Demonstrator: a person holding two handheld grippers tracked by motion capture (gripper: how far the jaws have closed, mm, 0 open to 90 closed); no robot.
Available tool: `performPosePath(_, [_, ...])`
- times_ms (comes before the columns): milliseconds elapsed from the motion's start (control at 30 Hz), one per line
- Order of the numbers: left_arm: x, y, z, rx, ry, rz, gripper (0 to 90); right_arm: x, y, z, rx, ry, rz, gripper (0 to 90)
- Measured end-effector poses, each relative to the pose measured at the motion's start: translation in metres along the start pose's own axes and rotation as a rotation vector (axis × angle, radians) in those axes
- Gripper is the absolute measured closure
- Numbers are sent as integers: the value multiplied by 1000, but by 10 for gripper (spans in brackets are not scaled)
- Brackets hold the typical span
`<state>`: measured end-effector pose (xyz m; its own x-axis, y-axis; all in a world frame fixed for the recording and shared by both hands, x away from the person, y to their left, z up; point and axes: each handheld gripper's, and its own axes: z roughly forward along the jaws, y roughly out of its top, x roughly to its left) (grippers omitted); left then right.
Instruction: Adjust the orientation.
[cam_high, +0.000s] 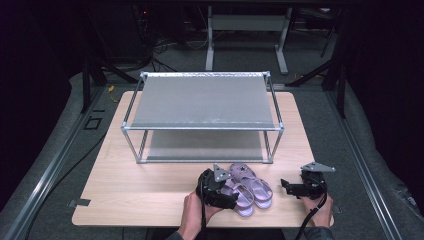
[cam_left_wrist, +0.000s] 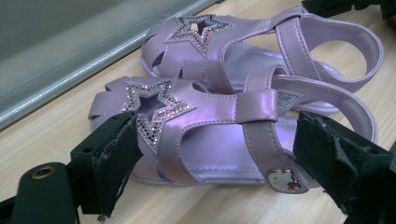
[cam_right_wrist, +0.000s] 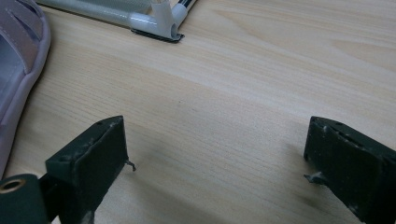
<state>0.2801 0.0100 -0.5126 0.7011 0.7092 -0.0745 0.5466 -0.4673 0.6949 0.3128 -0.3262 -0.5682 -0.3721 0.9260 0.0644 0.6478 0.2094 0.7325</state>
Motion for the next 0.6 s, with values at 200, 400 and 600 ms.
performPosePath(200, [5,-4,-5,-2,-3,1,143,0,0,0,-1,0,0,56])
performPosePath(400, [4,-8,-10,-1,9,22,160,0,0,0,-1,1,-1,57])
performPosePath(600, [-6,-6,-11,-3,9,77,277,0,0,0,1,0,-2,62])
